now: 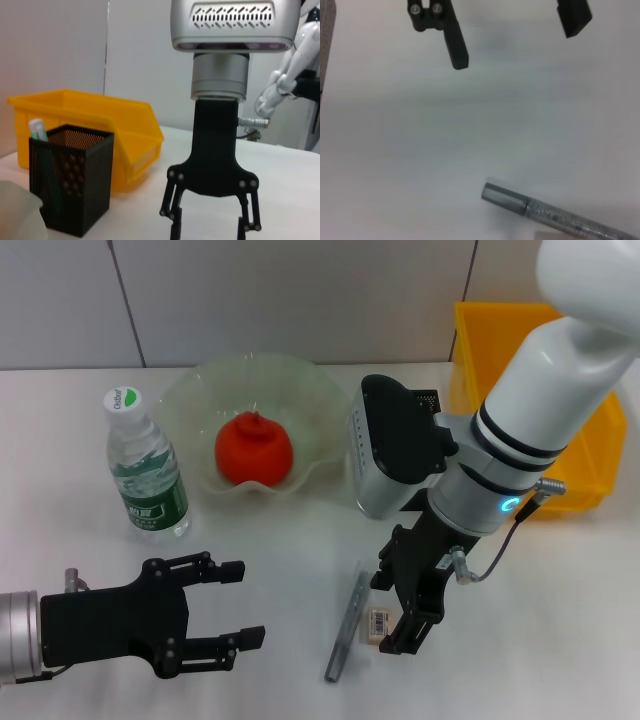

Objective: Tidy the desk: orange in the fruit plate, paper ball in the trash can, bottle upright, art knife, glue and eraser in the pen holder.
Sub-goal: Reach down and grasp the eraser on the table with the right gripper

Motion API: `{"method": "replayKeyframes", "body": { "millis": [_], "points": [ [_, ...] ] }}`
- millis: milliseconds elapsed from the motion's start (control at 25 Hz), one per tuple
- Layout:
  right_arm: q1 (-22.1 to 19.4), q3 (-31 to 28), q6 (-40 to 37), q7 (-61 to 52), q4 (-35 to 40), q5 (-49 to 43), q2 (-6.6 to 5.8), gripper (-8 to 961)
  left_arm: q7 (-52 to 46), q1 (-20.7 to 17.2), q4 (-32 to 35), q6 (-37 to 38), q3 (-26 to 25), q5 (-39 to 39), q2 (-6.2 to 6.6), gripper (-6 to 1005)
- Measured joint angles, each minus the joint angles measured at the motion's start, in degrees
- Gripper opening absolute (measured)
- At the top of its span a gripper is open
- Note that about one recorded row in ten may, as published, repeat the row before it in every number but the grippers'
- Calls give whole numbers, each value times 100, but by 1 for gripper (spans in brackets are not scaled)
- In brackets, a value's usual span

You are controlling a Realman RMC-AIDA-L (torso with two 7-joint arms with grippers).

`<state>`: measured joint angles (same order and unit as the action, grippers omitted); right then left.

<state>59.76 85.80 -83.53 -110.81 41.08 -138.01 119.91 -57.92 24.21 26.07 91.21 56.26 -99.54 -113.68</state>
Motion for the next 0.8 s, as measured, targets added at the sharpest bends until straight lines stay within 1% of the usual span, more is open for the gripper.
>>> {"method": "replayKeyframes", "body": {
  "millis": [360, 560, 800],
  "points": [
    [52, 151, 203, -68, -179, 147, -2, 801, -79, 22, 126, -10, -28, -101, 7, 786],
    [51, 382, 282, -97, -223, 157, -3, 801, -79, 25, 126, -21, -28, -95, 1, 786],
    [55, 413, 290, -100, -241, 169, -3, 800, -79, 20, 126, -36, -28, -93, -15, 786]
  ]
}}
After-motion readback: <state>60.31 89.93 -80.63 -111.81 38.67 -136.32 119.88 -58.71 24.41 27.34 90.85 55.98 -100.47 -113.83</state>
